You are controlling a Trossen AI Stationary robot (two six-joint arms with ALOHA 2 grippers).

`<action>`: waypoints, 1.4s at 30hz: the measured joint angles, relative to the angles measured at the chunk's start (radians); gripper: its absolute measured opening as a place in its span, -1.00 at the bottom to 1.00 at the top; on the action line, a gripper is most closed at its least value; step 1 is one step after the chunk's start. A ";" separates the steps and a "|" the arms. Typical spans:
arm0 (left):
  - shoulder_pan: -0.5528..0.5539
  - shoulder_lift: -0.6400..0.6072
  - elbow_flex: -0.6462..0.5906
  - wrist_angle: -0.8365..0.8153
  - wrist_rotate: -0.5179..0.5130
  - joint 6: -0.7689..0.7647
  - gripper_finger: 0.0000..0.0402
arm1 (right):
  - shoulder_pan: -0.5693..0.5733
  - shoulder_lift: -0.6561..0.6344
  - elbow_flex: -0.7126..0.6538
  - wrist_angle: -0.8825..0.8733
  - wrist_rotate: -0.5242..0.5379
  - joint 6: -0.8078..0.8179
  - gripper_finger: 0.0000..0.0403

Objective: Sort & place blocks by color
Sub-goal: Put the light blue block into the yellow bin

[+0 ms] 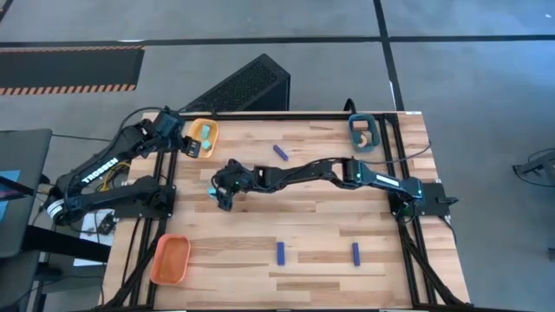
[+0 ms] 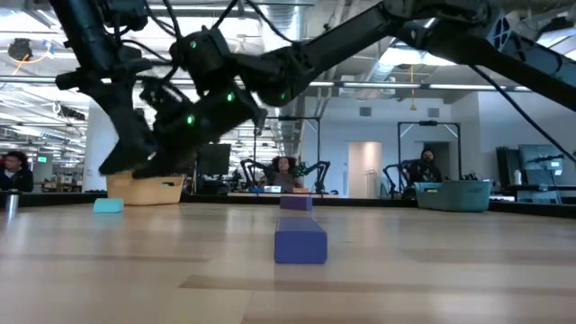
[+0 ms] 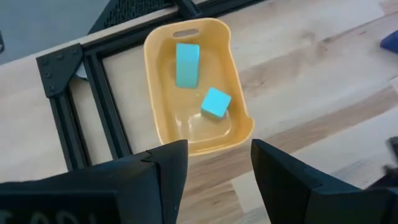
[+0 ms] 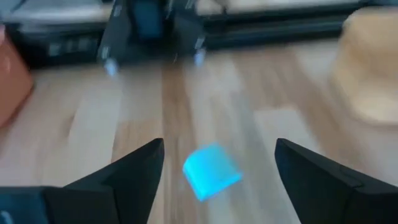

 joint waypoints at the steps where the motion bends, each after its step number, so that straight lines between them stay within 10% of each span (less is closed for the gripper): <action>1: 0.000 0.000 0.000 0.006 0.000 -0.003 -0.18 | 0.000 0.011 -0.001 0.018 -0.009 -0.004 0.67; 22: -0.002 -0.001 0.000 -0.084 0.082 -0.171 -0.18 | -0.016 0.132 0.071 0.083 -0.052 -0.111 0.65; 36: -0.033 -0.001 0.000 -0.084 0.079 -0.183 -0.18 | -0.001 0.113 0.074 -0.071 -0.365 -0.139 0.37; 42: -0.060 -0.001 0.000 -0.084 0.073 -0.189 -0.18 | 0.042 0.083 0.069 -0.127 -0.299 -0.238 0.34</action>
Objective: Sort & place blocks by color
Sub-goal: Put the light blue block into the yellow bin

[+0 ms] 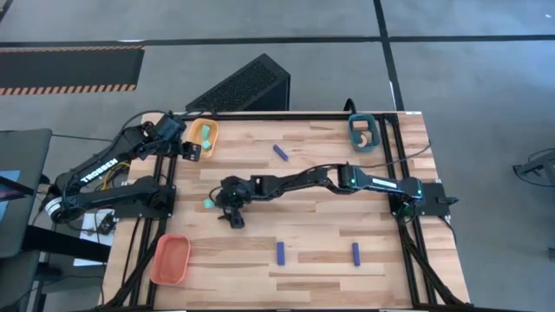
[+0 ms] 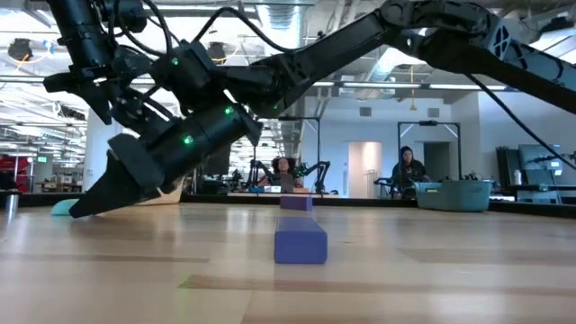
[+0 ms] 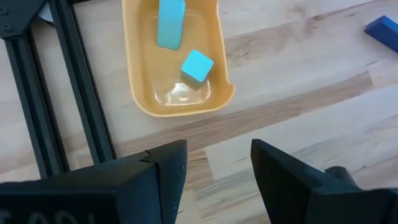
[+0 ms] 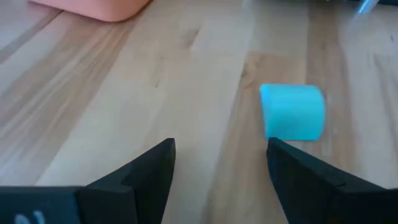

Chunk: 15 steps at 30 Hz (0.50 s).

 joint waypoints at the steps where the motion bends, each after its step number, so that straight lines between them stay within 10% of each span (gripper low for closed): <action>1: -0.004 0.000 0.000 0.000 -0.002 0.000 -0.18 | 0.003 0.000 -0.001 0.018 0.014 0.000 0.34; 15: -0.014 0.000 0.000 -0.009 0.011 0.019 -0.18 | -0.010 0.000 0.001 0.288 0.147 0.050 0.44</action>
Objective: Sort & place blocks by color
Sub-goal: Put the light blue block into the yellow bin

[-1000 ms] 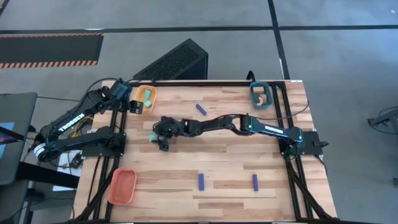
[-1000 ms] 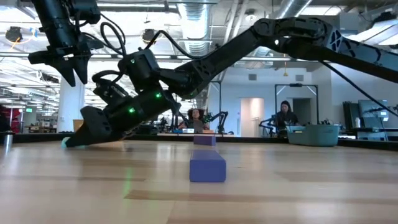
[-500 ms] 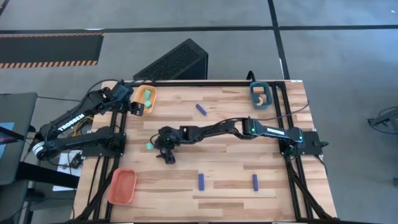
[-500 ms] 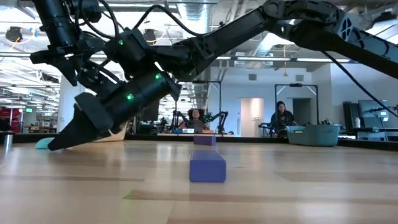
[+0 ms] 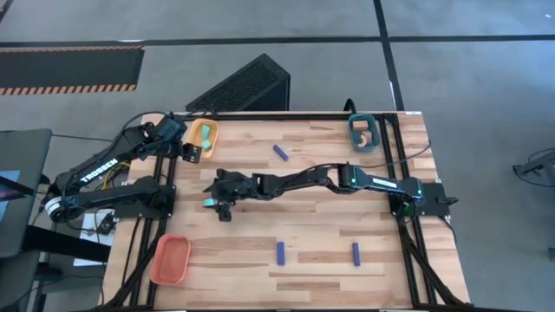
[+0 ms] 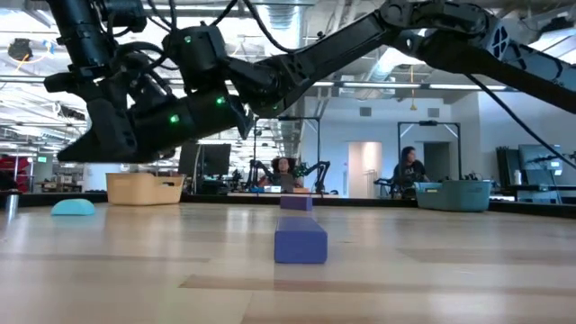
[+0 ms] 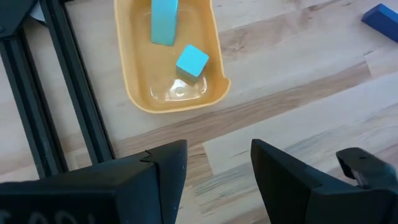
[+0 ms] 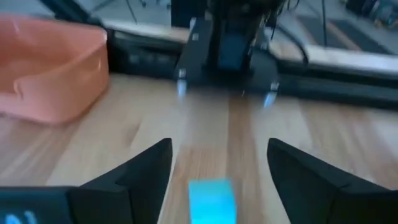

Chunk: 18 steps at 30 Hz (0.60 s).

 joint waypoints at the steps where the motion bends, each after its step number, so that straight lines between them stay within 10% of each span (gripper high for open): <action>1: 0.000 0.000 0.000 0.000 0.000 0.003 -0.18 | -0.003 0.013 0.003 0.038 -0.008 0.000 0.48; 18: 0.000 0.000 0.000 0.002 0.001 0.006 -0.18 | -0.028 0.094 0.007 0.046 -0.112 0.012 0.68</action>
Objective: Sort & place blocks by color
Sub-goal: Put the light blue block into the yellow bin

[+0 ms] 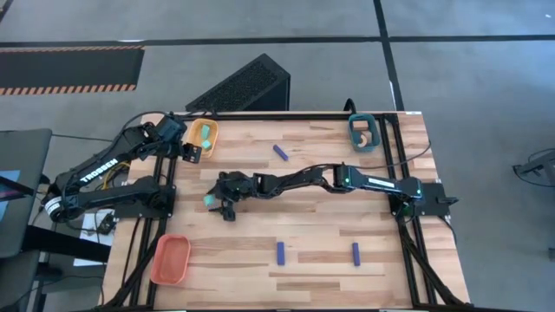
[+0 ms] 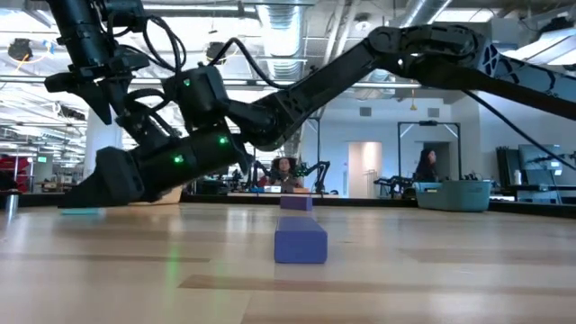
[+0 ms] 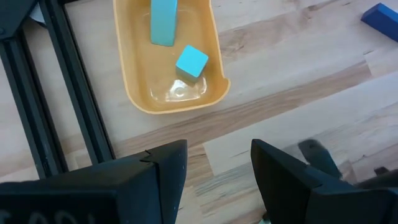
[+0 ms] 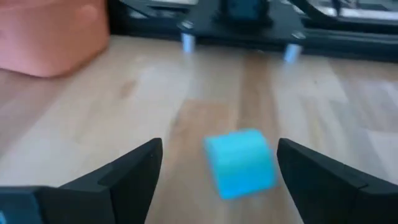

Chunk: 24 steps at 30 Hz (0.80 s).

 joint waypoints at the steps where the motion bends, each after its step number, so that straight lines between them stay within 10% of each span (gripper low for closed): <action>1: 0.000 0.000 0.000 0.000 0.000 0.000 -0.18 | 0.005 0.002 0.000 -0.002 -0.001 -0.008 0.68; 24: 0.000 0.000 0.000 0.000 0.001 -0.021 -0.18 | 0.009 0.016 0.001 0.021 0.083 0.159 -0.33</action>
